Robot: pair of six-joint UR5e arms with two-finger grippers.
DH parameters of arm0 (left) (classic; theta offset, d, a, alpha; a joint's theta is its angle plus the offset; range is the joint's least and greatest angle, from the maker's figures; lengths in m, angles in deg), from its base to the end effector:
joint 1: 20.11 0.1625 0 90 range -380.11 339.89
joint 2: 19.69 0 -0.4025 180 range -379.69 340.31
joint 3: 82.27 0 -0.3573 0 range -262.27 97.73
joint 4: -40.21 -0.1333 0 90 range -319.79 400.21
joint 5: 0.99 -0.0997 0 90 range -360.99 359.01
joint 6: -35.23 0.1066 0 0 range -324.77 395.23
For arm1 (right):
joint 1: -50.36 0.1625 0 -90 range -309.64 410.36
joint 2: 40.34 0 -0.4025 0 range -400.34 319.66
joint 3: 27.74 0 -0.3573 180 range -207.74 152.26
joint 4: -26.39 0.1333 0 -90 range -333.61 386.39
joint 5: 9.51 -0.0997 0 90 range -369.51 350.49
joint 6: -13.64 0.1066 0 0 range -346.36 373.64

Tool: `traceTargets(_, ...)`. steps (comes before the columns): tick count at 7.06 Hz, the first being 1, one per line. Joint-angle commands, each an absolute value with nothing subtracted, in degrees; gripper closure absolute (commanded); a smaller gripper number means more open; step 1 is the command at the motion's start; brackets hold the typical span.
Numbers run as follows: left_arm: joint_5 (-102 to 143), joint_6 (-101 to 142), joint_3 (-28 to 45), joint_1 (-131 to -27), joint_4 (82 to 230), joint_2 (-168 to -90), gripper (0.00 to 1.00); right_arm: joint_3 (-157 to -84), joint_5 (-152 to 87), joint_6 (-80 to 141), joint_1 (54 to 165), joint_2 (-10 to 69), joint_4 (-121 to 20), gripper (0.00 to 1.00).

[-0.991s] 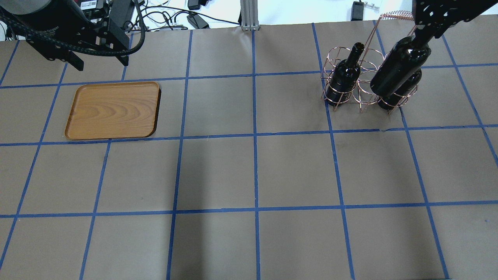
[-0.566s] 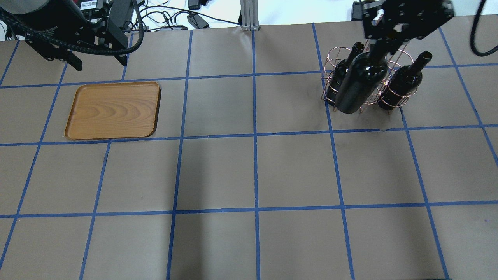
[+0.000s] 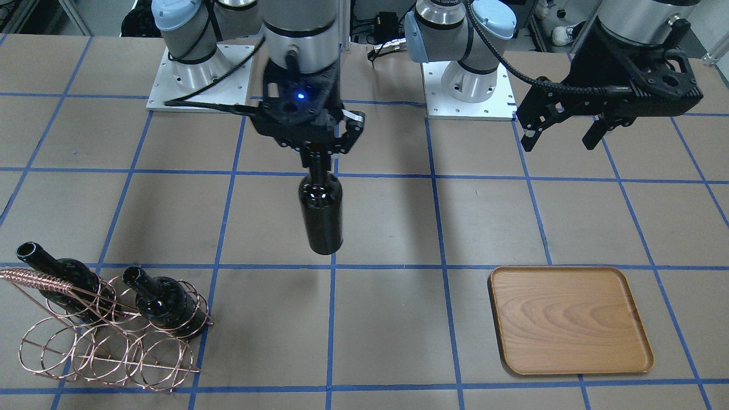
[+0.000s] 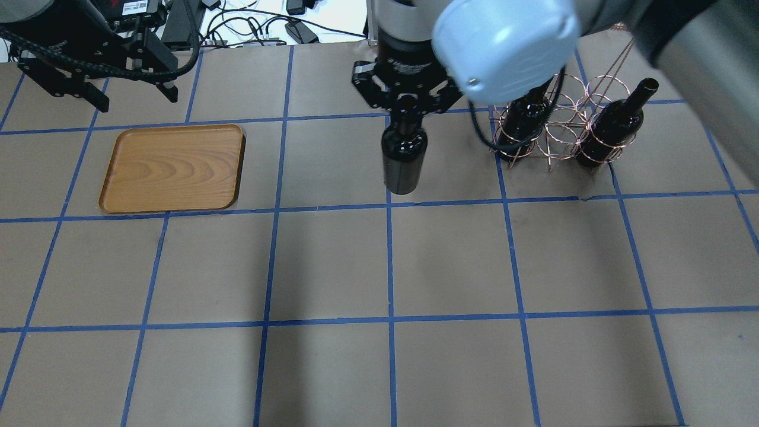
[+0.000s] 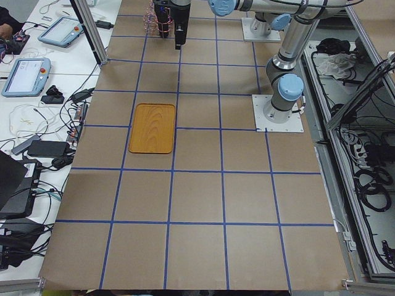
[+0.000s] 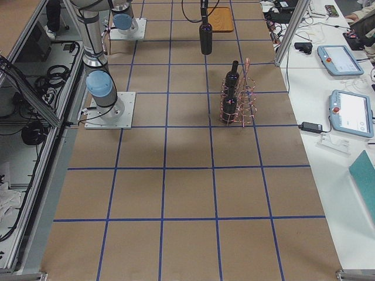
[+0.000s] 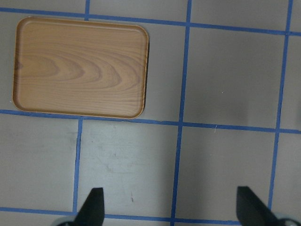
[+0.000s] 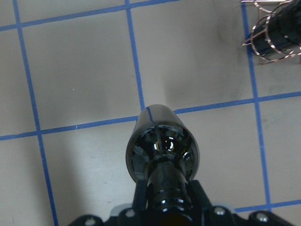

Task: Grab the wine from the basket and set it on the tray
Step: 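Lift the bottle out of the rack with the right gripper, then carry the bottle toward the tray and stand it on the table, release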

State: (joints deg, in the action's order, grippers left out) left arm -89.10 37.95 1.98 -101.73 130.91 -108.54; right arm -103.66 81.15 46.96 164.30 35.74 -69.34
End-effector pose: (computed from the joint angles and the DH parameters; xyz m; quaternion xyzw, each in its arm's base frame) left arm -0.0687 -0.4723 0.5127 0.0484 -0.9972 0.0554 0.0112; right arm 0.3497 -0.4621 0.4584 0.0820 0.9953 -0.0479 0.0196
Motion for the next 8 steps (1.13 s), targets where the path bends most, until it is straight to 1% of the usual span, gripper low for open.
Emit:
traceTargets(1, -89.06, 38.05, 2.1, -100.97, 131.7, -108.28, 0.0, -103.68, 82.67, 56.25, 171.02, 29.74, -74.94, 0.92)
traceTargets(2, -89.06, 38.05, 2.1, -100.88, 131.61, -108.28, 0.0, -103.94, 82.68, 56.52, 171.21, 29.45, -74.52, 0.92)
traceTargets(4, -89.06, 38.05, 2.1, -100.88, 131.61, -108.28, 0.0, -107.0, 82.07, 58.62, 172.17, 29.27, -74.86, 0.92)
traceTargets(5, -89.06, 38.05, 2.1, -100.88, 131.61, -108.28, 0.0, -106.93, 82.07, 58.81, 172.18, 29.27, -74.95, 0.91)
traceTargets(6, -89.06, 38.05, 2.1, -100.88, 131.61, -108.28, 0.0, -106.84, 82.07, 58.9, 172.18, 29.36, -75.12, 0.85)
traceTargets(7, -88.97, 38.05, 2.1, -100.88, 131.61, -108.28, 0.0, -107.02, 82.07, 58.29, 172.18, 29.19, -76.26, 0.62)
traceTargets(8, -88.88, 38.05, 2.1, -100.88, 131.7, -108.28, 0.0, -107.19, 82.07, 58.11, 172.18, 29.1, -76.09, 0.53)
